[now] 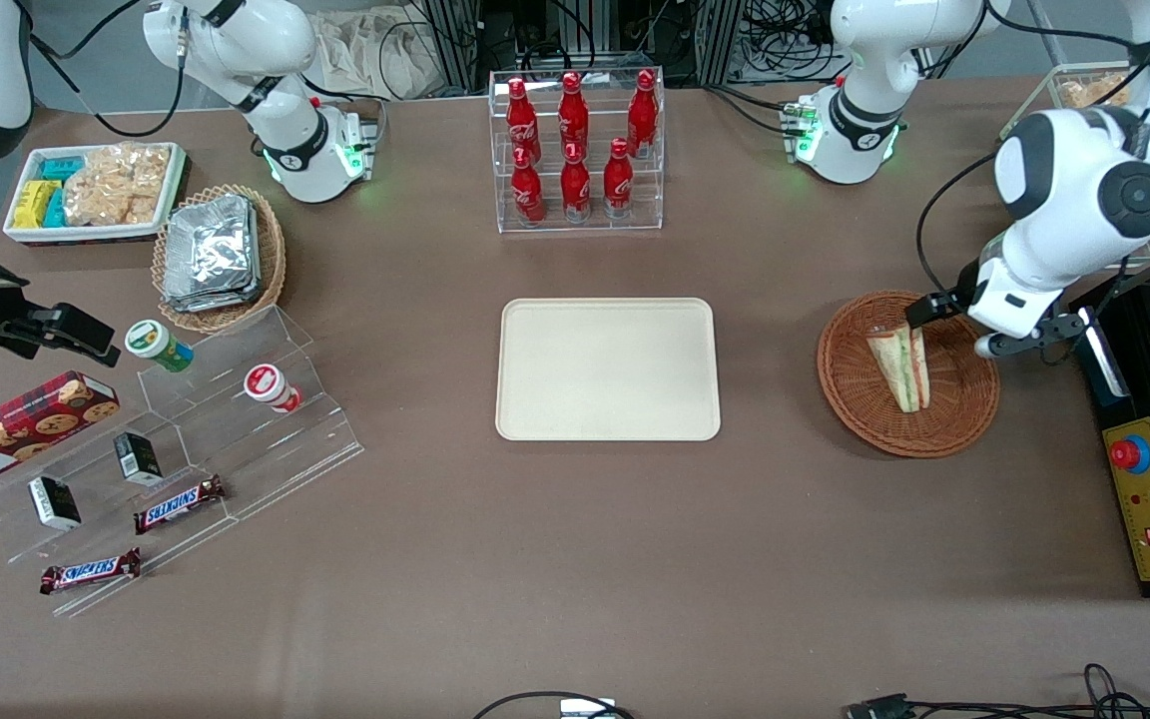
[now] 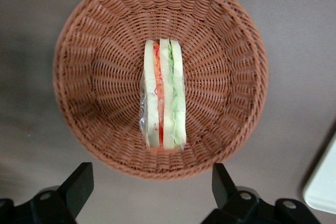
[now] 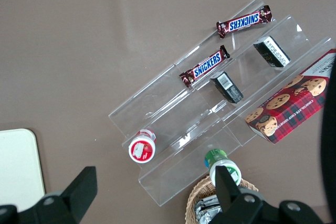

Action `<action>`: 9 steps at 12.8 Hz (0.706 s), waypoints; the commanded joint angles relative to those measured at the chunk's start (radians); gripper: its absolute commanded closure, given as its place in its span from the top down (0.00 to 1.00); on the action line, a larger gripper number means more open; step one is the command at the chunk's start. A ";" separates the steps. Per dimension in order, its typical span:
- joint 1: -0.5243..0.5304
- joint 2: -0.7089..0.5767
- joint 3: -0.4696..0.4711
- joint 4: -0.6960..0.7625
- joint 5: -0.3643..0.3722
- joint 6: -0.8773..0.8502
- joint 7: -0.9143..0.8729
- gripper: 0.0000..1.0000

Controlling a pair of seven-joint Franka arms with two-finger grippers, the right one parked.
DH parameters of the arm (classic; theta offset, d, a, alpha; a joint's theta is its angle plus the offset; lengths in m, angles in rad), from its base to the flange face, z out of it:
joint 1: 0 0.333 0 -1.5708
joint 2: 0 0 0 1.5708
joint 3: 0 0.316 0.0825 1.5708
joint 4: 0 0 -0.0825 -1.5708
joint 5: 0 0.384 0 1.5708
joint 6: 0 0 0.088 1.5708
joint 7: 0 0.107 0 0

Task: Place sandwich from basket to tray
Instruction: 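Lower the open left gripper around the wrapped sandwich in the basket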

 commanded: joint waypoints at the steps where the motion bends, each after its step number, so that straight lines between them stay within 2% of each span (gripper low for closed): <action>1: 0.000 0.083 0.003 -0.069 0.007 0.163 0.024 1.00; 3: 0.000 0.163 0.003 -0.079 0.007 0.245 0.024 1.00; 7: 0.000 0.195 0.003 -0.093 0.007 0.297 0.024 0.97; 8: -0.001 0.195 0.003 -0.093 0.007 0.297 0.024 0.65; 9: 0.000 0.195 0.003 -0.093 0.007 0.296 0.024 0.13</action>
